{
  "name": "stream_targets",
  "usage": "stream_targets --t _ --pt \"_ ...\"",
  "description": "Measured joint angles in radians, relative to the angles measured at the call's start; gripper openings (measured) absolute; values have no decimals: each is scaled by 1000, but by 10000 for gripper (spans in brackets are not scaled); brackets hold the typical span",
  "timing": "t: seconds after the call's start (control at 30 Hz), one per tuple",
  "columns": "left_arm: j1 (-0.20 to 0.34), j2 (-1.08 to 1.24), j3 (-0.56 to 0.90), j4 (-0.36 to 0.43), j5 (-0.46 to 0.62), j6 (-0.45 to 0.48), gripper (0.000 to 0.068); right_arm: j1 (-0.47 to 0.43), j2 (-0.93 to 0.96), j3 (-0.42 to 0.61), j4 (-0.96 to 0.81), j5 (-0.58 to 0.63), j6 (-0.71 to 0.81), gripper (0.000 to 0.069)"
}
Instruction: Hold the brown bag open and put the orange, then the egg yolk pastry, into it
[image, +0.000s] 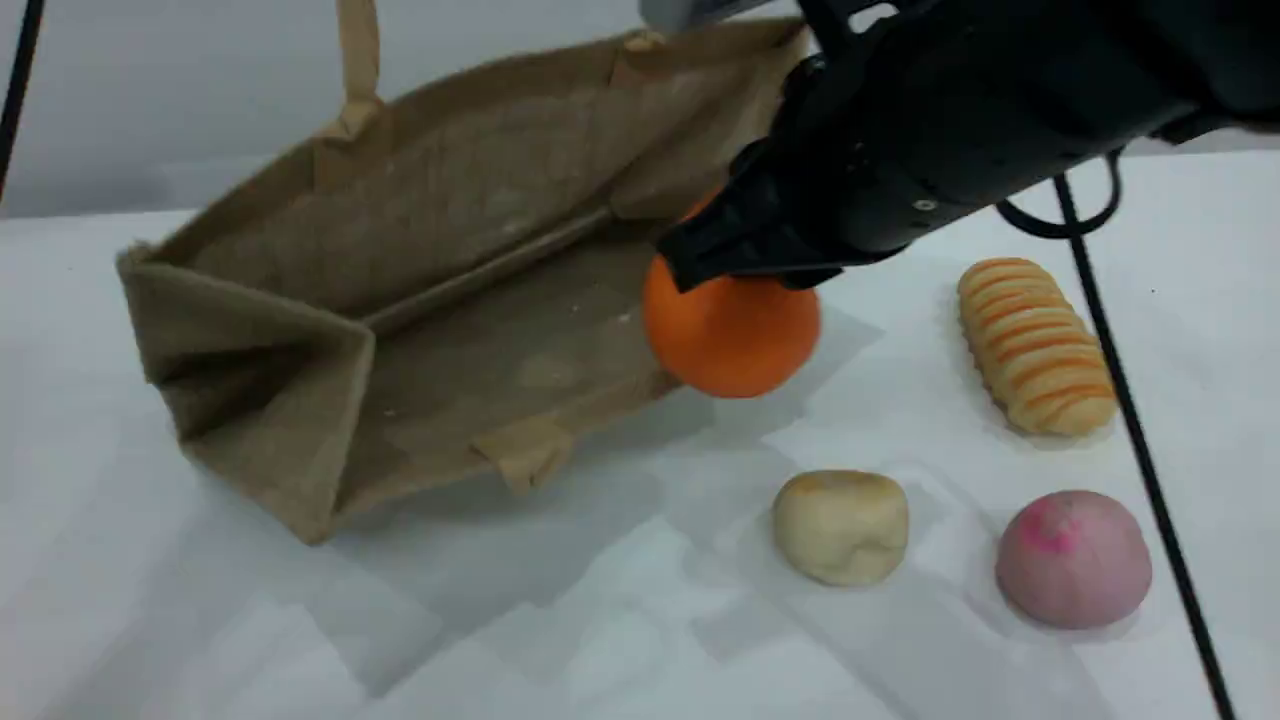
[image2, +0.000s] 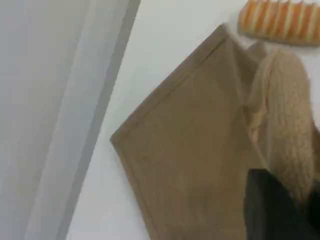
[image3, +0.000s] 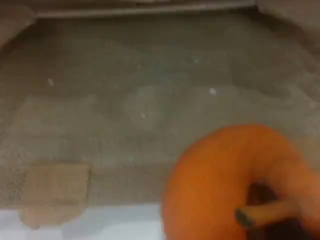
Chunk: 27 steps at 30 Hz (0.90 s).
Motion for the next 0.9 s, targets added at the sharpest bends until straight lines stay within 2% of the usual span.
stream_targets --t 0.13,0.43,0.57,0.9 --pt "-4 -21 0 3 0 0 88 23 0 -14 -3 -40 5 34" --pt "-4 -23 0 3 0 -2 88 25 28 -74 -18 -43 8 34" --pt "-4 -23 0 2 0 -2 88 25 101 -142 -34 -4 11 34" --pt "-4 -23 0 2 -1 -2 88 25 304 -367 -105 8 5 34"
